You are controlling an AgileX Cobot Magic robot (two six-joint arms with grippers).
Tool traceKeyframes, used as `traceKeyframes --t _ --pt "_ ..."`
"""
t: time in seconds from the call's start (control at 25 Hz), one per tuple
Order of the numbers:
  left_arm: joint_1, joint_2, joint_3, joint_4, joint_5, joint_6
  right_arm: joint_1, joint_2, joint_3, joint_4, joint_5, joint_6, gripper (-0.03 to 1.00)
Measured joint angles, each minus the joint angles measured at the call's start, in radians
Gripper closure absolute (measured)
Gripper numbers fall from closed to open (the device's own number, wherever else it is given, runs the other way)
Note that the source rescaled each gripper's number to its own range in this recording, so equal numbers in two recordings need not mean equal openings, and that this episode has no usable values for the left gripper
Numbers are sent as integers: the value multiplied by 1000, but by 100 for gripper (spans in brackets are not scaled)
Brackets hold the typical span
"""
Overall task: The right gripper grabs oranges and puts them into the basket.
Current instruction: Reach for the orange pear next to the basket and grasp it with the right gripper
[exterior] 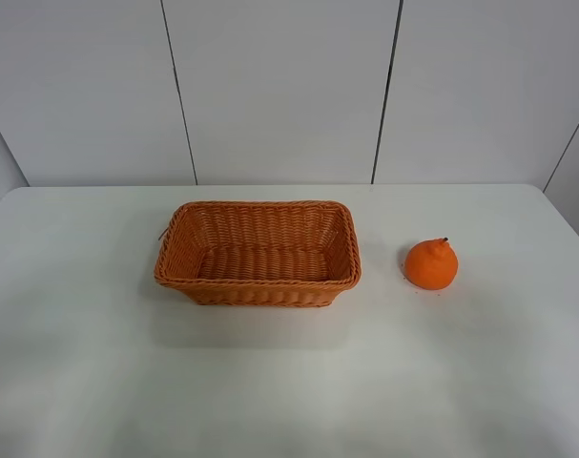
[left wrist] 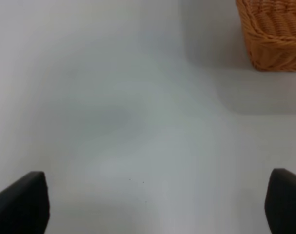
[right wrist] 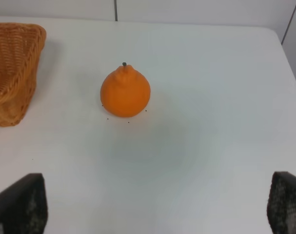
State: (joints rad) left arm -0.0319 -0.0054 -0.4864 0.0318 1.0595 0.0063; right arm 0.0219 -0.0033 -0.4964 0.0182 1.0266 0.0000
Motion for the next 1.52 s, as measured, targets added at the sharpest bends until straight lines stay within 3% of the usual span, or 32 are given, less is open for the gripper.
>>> traceKeyframes --t 0.48,1.0,1.36,1.52 --pt "0 0 0 0 0 0 0 70 -38 -18 0 0 -3" --pt "0 0 0 0 0 0 0 1057 -411 -18 -30 0 -3" --pt "0 0 0 0 0 0 0 1657 -799 -18 -36 0 -3" --pt "0 0 0 0 0 0 4 1844 -978 18 17 -10 -3"
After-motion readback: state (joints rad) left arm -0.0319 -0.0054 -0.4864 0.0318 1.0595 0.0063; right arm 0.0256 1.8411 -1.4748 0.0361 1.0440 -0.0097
